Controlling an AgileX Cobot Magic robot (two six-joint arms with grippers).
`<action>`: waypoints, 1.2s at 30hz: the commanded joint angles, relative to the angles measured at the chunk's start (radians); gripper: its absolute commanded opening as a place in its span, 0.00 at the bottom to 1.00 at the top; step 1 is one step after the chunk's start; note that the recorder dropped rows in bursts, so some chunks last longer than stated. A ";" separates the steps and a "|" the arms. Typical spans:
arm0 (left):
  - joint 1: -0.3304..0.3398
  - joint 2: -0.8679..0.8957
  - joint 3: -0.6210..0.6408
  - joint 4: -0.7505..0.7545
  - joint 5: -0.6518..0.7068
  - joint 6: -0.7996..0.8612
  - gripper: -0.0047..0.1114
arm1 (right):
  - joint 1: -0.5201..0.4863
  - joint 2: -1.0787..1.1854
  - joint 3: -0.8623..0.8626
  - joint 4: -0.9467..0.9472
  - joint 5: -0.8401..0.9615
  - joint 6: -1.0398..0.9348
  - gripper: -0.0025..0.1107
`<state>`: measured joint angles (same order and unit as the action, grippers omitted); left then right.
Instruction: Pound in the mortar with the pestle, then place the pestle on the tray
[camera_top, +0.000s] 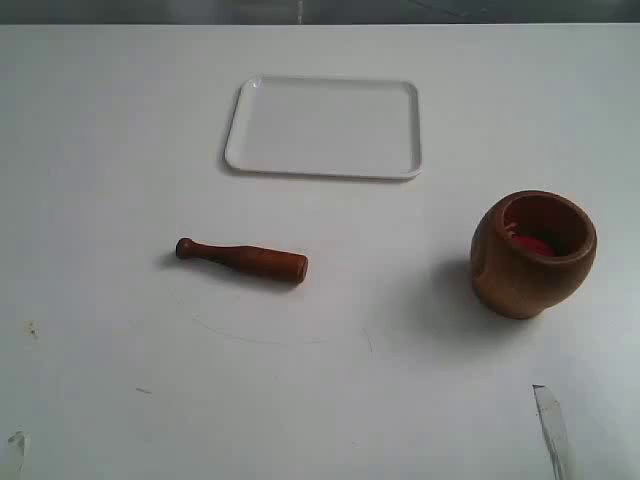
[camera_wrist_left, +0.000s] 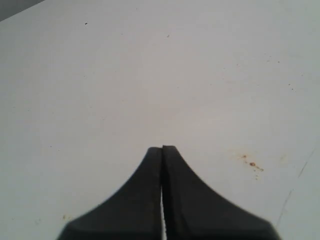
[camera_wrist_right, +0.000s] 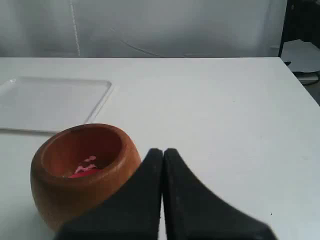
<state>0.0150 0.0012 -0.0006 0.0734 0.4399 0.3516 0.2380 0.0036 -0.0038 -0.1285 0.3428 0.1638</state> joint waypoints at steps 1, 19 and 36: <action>-0.008 -0.001 0.001 -0.007 -0.003 -0.008 0.04 | 0.003 -0.004 0.004 -0.015 -0.001 -0.006 0.02; -0.008 -0.001 0.001 -0.007 -0.003 -0.008 0.04 | 0.003 -0.004 0.004 -0.049 -1.041 0.024 0.02; -0.008 -0.001 0.001 -0.007 -0.003 -0.008 0.04 | 0.012 0.680 -0.581 -0.229 -1.012 -0.060 0.02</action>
<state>0.0150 0.0012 -0.0006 0.0734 0.4399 0.3516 0.2397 0.5532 -0.4493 -0.2474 -0.7977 0.0304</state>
